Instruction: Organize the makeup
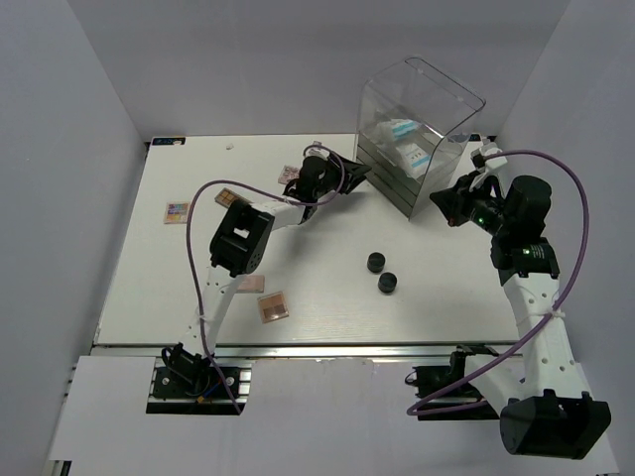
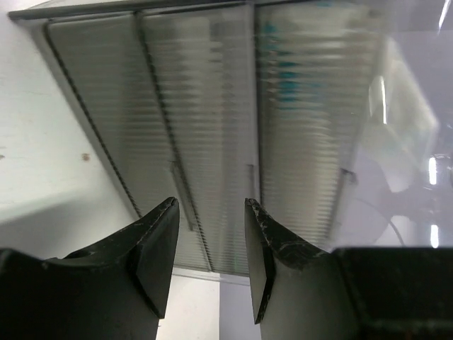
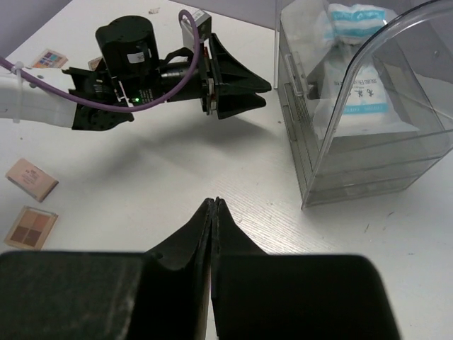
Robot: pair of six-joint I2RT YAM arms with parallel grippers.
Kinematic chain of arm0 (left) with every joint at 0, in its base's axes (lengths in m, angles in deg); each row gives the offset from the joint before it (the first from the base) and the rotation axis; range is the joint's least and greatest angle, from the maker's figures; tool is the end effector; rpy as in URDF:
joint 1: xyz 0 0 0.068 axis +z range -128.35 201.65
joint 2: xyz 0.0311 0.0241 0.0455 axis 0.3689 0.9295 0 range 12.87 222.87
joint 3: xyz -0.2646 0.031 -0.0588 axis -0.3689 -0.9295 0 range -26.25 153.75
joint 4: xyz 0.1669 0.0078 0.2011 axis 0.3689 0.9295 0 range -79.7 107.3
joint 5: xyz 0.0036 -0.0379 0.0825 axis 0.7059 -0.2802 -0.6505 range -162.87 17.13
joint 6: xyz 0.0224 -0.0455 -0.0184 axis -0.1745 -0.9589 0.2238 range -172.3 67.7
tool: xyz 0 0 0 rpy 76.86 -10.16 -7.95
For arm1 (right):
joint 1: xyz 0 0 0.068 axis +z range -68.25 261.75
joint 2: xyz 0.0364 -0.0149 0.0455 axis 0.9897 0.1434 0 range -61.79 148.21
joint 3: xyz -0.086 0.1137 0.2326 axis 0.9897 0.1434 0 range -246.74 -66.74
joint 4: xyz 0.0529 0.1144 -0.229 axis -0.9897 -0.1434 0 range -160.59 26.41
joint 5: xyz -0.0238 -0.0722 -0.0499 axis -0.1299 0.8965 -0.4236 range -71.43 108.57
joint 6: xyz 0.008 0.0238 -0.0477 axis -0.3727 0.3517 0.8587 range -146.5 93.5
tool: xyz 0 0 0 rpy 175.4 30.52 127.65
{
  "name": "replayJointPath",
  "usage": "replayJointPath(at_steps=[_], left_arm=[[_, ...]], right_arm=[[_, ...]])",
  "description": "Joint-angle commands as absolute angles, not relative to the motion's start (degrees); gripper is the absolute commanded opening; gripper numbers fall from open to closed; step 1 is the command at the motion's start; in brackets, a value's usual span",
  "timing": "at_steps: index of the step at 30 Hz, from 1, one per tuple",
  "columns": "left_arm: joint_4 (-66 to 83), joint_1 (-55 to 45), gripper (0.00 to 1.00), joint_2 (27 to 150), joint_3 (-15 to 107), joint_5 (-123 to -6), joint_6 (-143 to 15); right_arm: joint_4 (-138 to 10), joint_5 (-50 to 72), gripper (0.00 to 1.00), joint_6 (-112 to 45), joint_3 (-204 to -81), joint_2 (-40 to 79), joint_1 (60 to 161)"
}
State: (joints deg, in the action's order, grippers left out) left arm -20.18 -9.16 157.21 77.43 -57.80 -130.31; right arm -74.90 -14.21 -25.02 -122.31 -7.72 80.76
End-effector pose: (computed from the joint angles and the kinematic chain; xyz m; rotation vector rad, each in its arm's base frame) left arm 0.4814 -0.2979 0.1341 -0.6071 1.9503 -1.5374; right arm 0.2110 0.0155 0.3759 -0.4245 1.6840 0.4650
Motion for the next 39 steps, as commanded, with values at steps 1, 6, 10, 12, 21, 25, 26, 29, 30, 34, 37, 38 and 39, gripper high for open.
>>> replayJointPath(at_steps=[1,6,10,12,21,25,26,29,30,34,37,38,39], left_arm=[[-22.39,-9.72,0.51,157.53,83.42,-56.96,-132.54],[-25.55,-10.34,0.51,161.32,87.74,-56.87,-133.59],[-28.63,-10.69,0.51,161.59,86.0,-57.05,-133.86],[-29.69,-10.78,0.51,161.23,84.06,-57.13,-133.86],[-29.69,-11.75,0.46,163.16,85.54,-58.27,-133.95],[-29.78,-12.27,0.39,164.31,86.6,-59.5,-134.56],[-29.95,-12.28,0.37,164.4,86.78,-59.94,-134.65],[-29.95,-12.54,0.33,165.01,87.48,-60.65,-134.74],[-29.95,-12.54,0.32,165.19,87.66,-60.74,-134.82],[-30.13,-12.63,0.27,164.93,87.57,-61.26,-135.0],[-31.09,-12.63,0.2,164.31,85.91,-61.7,-135.0],[-31.44,-12.63,0.18,163.61,84.77,-61.79,-135.0],[-31.62,-12.63,0.16,163.26,84.24,-62.05,-134.83]], right_arm=[[-70.53,-13.95,0.0,-24.21,-121.85,-8.09,80.61],[-69.48,-14.74,0.0,-24.66,-121.32,-7.3,80.52],[-69.04,-15.01,0.0,-24.48,-120.79,-7.03,80.52],[-68.86,-15.01,0.0,-24.65,-120.62,-6.94,80.44],[-67.81,-15.71,0.0,-25.09,-120.44,-6.5,80.44],[-67.72,-15.97,0.0,-25.36,-120.53,-6.68,80.44],[-67.72,-16.06,0.0,-25.53,-120.53,-6.77,80.44],[-67.63,-16.24,0.0,-25.45,-120.44,-6.77,80.44],[-67.63,-16.32,0.0,-25.53,-120.44,-6.77,80.44],[-67.63,-16.76,0.0,-25.62,-120.44,-6.94,80.44],[-67.54,-17.2,0.0,-25.8,-120.09,-6.94,80.44],[-67.46,-17.29,0.0,-25.8,-120.0,-6.86,80.44],[-67.45,-17.47,0.0,-25.88,-119.91,-6.85,80.44]])
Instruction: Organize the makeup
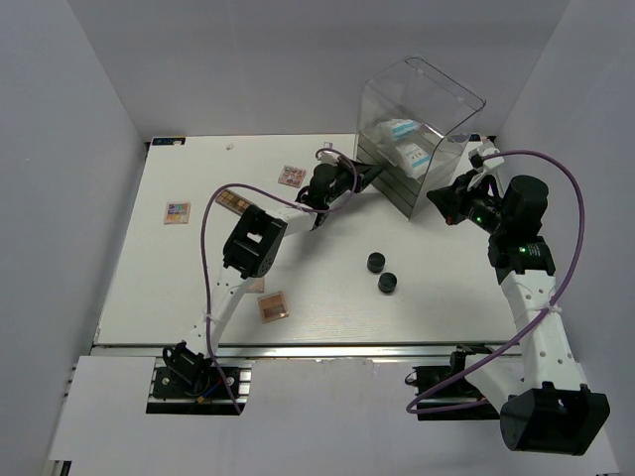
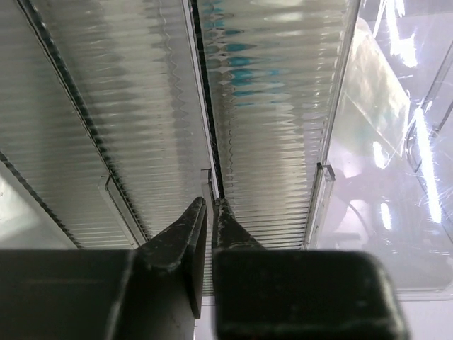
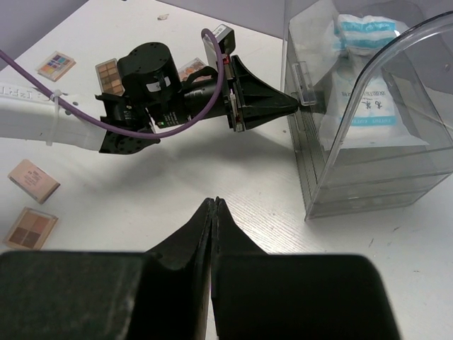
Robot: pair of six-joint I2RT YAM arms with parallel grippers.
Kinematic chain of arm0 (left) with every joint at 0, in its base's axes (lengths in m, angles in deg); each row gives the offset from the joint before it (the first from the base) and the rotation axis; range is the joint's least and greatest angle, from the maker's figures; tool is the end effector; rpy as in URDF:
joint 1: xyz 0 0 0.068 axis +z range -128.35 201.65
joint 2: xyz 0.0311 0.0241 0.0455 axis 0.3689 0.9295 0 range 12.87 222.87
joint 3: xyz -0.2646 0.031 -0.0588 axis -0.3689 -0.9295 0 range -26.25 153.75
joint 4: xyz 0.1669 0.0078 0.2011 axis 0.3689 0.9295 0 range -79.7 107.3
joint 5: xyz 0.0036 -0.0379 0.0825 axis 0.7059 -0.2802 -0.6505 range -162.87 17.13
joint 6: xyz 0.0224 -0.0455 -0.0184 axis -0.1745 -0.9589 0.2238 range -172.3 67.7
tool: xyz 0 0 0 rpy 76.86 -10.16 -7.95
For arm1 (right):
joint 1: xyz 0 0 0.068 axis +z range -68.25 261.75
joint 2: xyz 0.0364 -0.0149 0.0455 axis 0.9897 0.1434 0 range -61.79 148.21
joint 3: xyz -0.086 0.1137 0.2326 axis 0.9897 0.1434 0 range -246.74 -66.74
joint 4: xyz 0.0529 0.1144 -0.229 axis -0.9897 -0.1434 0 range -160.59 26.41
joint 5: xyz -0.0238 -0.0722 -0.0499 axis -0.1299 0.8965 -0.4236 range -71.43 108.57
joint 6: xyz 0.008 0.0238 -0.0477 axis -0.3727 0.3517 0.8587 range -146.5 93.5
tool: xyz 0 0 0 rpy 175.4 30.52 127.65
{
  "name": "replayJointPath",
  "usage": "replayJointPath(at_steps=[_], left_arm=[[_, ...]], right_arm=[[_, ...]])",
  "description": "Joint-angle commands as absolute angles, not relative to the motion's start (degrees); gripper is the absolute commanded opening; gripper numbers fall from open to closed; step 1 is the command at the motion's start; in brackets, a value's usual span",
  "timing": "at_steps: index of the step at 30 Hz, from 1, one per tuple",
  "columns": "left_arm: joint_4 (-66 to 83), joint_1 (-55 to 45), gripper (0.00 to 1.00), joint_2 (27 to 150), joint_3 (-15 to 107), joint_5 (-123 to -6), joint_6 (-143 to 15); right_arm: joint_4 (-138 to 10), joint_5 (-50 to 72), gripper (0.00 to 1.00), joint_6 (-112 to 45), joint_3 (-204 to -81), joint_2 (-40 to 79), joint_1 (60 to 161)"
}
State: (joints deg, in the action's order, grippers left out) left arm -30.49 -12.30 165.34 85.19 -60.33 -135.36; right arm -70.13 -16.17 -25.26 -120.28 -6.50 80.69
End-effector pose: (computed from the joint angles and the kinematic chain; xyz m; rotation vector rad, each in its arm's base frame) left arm 0.4826 -0.3342 0.1194 -0.5908 1.7851 -1.6947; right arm 0.2188 0.0161 0.3681 -0.4499 1.6533 0.4884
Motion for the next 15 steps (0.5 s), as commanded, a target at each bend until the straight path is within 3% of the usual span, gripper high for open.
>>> replayJointPath(at_steps=[1,5,15], left_arm=[[-31.97,-12.63,0.13,162.73,83.8,-62.23,-134.82],[-33.46,-12.63,0.03,161.33,81.25,-62.49,-134.56],[-41.19,-11.31,0.0,151.59,62.82,-63.9,-133.6]], right_arm=[[-67.45,-17.55,0.0,-25.97,-119.91,-6.94,80.44],[-67.54,-17.64,0.0,-25.89,-119.47,-7.2,80.44],[-69.56,-20.01,0.0,-23.69,-118.51,-8.0,80.44]])
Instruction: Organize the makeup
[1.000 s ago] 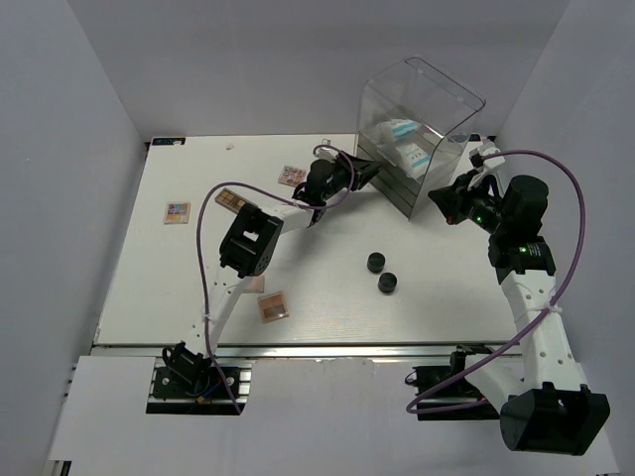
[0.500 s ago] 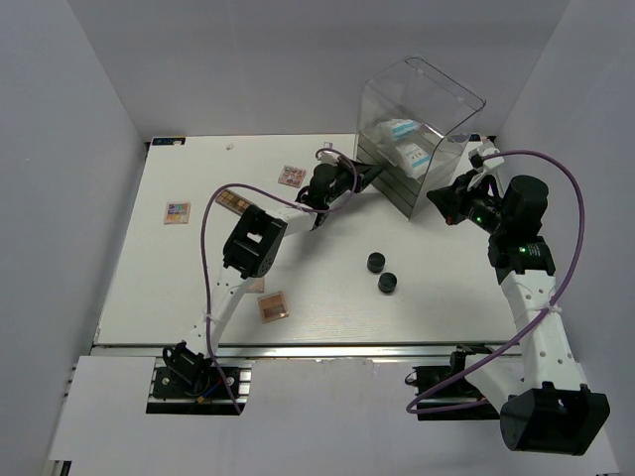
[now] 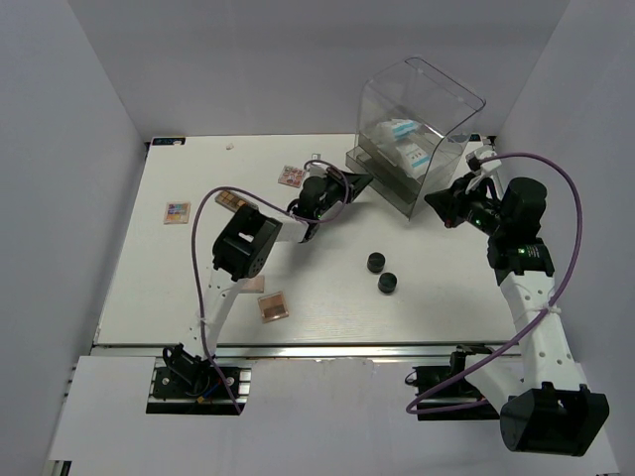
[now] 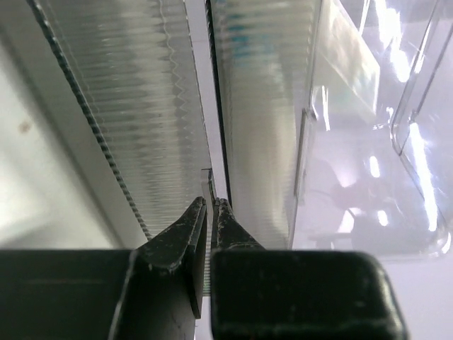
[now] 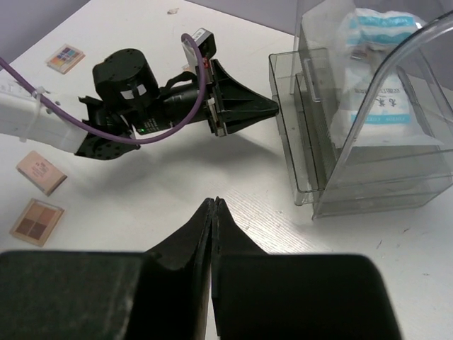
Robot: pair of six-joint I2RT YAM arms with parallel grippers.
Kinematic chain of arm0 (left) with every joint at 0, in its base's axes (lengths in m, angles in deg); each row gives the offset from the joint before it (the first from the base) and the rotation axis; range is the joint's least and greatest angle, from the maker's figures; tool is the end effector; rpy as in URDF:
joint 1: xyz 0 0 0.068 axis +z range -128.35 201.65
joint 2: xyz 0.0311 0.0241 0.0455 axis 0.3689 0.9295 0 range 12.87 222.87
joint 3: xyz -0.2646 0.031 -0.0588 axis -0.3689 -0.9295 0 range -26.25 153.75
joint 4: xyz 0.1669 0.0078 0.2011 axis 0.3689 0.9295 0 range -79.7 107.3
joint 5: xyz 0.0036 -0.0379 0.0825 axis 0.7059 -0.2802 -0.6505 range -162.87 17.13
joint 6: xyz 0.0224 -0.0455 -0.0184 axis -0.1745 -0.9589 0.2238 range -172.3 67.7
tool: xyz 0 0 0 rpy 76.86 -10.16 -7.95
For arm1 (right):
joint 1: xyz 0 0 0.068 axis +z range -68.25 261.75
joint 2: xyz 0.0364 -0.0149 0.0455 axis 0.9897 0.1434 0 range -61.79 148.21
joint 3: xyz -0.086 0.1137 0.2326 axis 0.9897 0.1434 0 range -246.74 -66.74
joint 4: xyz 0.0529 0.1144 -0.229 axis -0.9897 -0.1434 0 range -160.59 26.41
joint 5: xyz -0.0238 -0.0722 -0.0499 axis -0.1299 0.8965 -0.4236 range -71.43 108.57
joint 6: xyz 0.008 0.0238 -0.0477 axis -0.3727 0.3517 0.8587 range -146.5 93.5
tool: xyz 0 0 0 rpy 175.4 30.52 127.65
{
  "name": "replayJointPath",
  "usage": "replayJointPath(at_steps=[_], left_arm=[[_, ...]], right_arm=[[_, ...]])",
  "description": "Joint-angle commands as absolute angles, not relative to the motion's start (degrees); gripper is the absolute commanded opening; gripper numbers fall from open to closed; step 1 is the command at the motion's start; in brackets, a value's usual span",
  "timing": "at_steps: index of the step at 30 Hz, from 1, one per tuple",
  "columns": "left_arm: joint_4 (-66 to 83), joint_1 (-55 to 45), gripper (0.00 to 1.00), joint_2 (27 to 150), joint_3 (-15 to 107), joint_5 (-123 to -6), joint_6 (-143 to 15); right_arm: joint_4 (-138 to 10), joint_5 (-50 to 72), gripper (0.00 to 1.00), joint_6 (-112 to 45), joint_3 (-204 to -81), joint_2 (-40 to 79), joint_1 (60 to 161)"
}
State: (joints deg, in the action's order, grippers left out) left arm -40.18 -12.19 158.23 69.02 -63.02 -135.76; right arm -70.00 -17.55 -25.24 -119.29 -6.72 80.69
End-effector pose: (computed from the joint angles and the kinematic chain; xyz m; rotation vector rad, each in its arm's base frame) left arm 0.4530 -0.3110 0.1148 -0.6302 1.7454 -1.6728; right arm 0.2180 0.0168 0.3631 -0.4655 1.6589 0.5122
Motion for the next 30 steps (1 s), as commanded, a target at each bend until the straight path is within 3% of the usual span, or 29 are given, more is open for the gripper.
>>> replayJointPath(at_steps=[1,5,6,8,9,10,12,13,15,19,23,30], left_arm=[[-42.07,-11.13,0.0,150.43,61.05,-63.99,-133.07],[-42.52,-10.61,0.0,145.86,54.18,-63.99,-131.66],[-42.78,-10.61,0.0,144.9,52.69,-63.9,-131.57],[-42.87,-10.61,0.05,144.27,51.63,-63.64,-131.66],[-43.13,-10.61,0.07,143.57,50.58,-63.81,-131.75],[-43.31,-10.61,0.11,143.31,50.13,-63.9,-132.1],[-42.88,-10.61,0.37,142.69,49.69,-64.16,-132.1],[-42.52,-10.61,0.47,142.25,49.6,-64.34,-131.84],[-41.82,-10.43,0.56,141.11,49.52,-64.34,-131.4],[-38.75,-9.99,0.67,137.6,48.2,-63.99,-129.04],[-29.71,-9.11,0.76,131.28,45.83,-63.81,-122.1],[-0.65,-8.41,0.89,117.75,43.01,-69.34,-105.66]], right_arm=[[-70.0,-21.84,0.02,-22.99,-118.42,-8.08,80.44],[-73.51,-28.43,0.25,-17.38,-118.07,-7.03,80.61],[-75.61,-29.93,0.37,-15.97,-117.89,-6.68,80.7],[-79.13,-32.31,0.48,-10.37,-118.24,-4.93,81.49],[-83.49,-33.02,0.59,-7.72,-118.5,-3.44,81.66],[-85.63,-32.85,0.63,-5.34,-118.86,-2.73,83.67],[-90.37,-32.24,0.73,2.36,-119.12,-1.24,85.17],[-94.48,-30.75,0.75,4.76,-119.12,0.25,85.96],[-97.5,-28.55,0.82,10.38,-118.16,1.49,89.48],[-97.17,-16.55,0.89,10.25,-113.77,2.9,95.72],[-92.16,-8.08,0.89,4.89,-110.16,3.69,101.26],[-86.89,5.91,0.89,-8.21,-107.96,10.45,107.85]])
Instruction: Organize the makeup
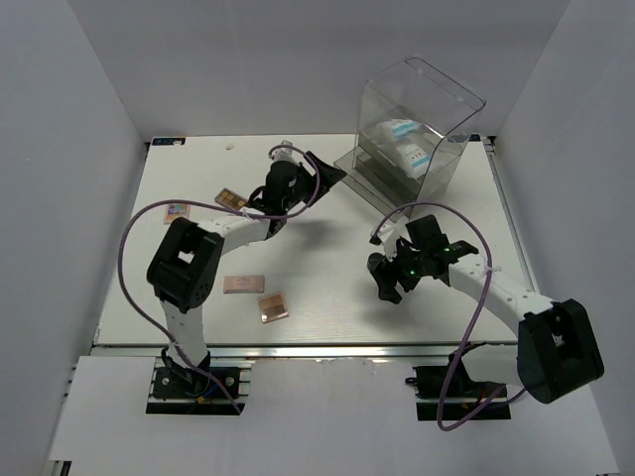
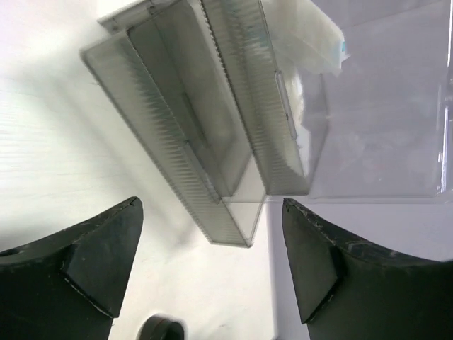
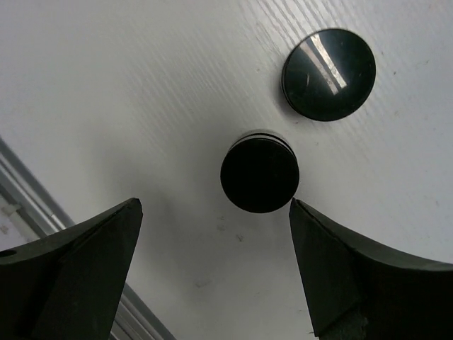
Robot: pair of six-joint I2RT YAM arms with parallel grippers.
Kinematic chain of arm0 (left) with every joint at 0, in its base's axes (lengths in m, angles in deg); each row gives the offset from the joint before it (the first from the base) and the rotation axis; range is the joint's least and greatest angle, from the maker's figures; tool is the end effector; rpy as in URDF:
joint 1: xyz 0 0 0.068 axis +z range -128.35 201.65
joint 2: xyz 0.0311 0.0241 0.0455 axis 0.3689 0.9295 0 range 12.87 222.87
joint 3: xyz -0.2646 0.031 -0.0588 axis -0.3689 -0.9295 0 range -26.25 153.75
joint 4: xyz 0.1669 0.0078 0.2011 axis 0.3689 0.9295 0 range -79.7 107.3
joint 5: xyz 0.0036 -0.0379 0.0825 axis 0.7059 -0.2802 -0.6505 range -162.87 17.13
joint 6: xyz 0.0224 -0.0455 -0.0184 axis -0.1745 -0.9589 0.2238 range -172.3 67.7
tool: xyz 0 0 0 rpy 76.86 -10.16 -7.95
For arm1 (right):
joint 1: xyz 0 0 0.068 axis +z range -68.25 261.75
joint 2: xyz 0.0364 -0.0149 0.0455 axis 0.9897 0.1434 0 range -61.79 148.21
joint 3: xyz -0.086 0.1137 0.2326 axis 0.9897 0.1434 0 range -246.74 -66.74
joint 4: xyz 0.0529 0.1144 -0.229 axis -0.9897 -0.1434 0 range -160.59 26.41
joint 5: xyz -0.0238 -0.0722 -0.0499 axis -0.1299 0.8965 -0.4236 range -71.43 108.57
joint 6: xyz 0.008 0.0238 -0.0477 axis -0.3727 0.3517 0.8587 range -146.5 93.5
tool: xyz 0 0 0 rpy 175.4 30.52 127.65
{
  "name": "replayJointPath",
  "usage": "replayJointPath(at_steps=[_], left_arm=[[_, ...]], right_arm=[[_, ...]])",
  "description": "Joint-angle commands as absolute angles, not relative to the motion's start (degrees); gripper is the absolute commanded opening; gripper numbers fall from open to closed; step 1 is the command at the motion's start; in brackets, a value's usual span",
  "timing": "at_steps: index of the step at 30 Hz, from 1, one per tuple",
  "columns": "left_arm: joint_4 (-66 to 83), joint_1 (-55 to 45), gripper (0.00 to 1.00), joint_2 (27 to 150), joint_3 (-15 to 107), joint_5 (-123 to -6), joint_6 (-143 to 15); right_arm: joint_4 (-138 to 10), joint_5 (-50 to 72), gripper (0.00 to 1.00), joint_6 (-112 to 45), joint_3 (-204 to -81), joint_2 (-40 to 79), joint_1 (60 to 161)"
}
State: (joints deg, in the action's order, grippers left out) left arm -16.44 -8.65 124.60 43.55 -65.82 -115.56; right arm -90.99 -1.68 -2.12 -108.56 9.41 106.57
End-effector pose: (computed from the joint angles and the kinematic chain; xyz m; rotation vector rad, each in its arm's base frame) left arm 0.3825 -0.2285 0.2110 -0.4830 1.9688 -1.2140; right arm 0.2096 0.1104 0.2057 -1.1748 2.2428 0.4543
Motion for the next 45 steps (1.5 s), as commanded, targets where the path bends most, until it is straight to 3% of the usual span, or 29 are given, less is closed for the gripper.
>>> replayJointPath(at_steps=[1,8,22,25,26,32,35,39,45], left_arm=[[1.67,-8.41,0.89,116.6,42.75,-70.05,-101.99],[13.2,-8.32,0.97,105.44,35.9,-79.18,-93.79],[19.53,-8.23,0.98,87.94,21.92,-87.28,-90.53],[19.44,-8.23,0.98,84.6,19.72,-87.72,-89.83],[19.62,-8.15,0.98,83.98,19.37,-87.72,-89.65],[18.75,-8.14,0.98,80.38,16.91,-85.71,-89.21],[15.68,-8.23,0.98,79.41,15.33,-81.68,-88.86],[13.38,-8.23,0.98,79.76,14.53,-79.29,-88.07],[14.08,-8.23,0.98,80.99,14.98,-76.56,-86.75]], right_arm=[[-86.01,7.74,0.89,-8.83,-107.44,10.63,108.64],[-82.75,10.75,0.88,-11.91,-108.66,15.9,109.79],[-78.36,10.31,0.6,-10.24,-107.78,20.21,110.14],[-78.0,9.78,0.49,-8.93,-107.87,21.27,110.05],[-78.18,9.52,0.38,-7.88,-107.87,21.18,110.05],[-84.32,6.19,0.0,-1.11,-109.36,14.27,109.97],[-91.08,-4.49,0.0,9.66,-112.52,8.73,108.92],[-91.37,-9.02,0.0,11.21,-117.44,5.8,108.65],[-76.7,6.15,0.0,-4.32,-127.02,14.05,108.39]])
